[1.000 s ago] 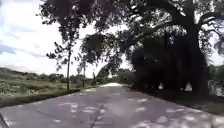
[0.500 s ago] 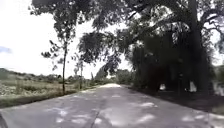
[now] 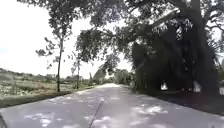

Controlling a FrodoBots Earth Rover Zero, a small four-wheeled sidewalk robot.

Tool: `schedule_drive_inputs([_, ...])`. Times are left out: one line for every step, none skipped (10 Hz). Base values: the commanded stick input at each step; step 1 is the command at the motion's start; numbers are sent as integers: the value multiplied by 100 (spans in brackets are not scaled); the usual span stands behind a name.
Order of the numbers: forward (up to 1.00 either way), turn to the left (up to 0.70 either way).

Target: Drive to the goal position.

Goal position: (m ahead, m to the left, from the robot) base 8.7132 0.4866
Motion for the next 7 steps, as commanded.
schedule_drive_inputs([85, 0])
schedule_drive_inputs([85, 0])
schedule_drive_inputs([85, 3])
schedule_drive_inputs([85, 19])
schedule_drive_inputs([85, 34])
schedule_drive_inputs([85, 15])
schedule_drive_inputs([85, 4])
